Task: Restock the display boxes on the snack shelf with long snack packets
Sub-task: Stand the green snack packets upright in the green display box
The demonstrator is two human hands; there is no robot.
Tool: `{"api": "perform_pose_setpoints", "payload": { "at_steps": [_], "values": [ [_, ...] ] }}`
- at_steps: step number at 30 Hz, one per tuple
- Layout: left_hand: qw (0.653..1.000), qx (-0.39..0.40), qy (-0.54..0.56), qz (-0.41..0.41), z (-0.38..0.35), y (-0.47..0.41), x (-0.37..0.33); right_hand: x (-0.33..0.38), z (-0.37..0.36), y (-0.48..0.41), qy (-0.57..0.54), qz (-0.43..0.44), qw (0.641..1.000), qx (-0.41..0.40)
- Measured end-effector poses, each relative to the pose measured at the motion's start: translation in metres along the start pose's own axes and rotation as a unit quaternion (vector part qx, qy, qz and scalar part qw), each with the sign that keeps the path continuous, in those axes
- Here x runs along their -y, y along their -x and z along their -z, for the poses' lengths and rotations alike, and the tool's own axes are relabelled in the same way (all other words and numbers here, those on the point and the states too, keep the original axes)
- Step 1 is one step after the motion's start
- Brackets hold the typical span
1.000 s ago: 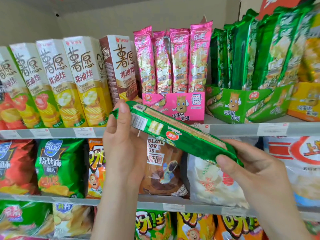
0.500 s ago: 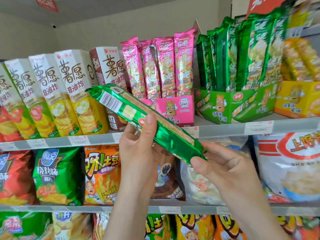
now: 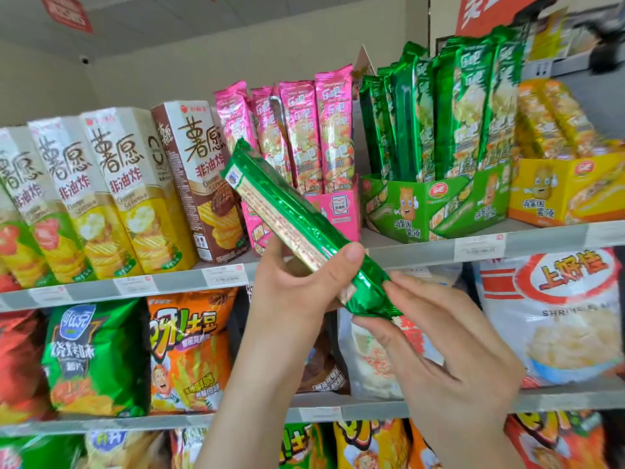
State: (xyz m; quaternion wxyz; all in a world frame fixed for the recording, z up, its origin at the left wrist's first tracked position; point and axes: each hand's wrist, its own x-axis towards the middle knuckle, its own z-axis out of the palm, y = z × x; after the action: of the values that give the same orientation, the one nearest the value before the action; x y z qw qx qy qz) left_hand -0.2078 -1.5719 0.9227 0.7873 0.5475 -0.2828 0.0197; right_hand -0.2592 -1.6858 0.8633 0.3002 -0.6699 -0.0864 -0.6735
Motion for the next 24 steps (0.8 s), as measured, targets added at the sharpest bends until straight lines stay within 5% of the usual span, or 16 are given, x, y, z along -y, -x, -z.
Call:
{"api": "perform_pose_setpoints", "payload": {
  "at_steps": [3,10,15,18,21,24],
  "values": [
    [0.999,0.024,0.023,-0.028,0.001,-0.003,-0.004,-0.005,0.005,0.000,-0.041,0.000,0.999,-0.005],
    [0.996,0.064,0.041,-0.037,-0.005,-0.008,-0.009,-0.005,0.011,-0.006,-0.212,-0.157,0.964,-0.020],
    [0.994,0.098,0.027,-0.033,-0.008,-0.012,-0.006,-0.013,0.020,-0.022,-0.419,-0.407,0.796,0.158],
    [0.986,0.161,0.050,0.012,-0.006,-0.017,-0.004,-0.019,0.023,-0.024,-0.474,-0.448,0.729,0.210],
    [0.984,0.176,-0.016,0.008,-0.009,-0.024,-0.008,-0.022,0.027,-0.024,-0.448,-0.413,0.767,0.199],
    [0.989,0.073,-0.098,-0.088,-0.012,-0.038,-0.021,-0.023,0.027,-0.024,-0.372,-0.358,0.844,0.143]
  ]
}}
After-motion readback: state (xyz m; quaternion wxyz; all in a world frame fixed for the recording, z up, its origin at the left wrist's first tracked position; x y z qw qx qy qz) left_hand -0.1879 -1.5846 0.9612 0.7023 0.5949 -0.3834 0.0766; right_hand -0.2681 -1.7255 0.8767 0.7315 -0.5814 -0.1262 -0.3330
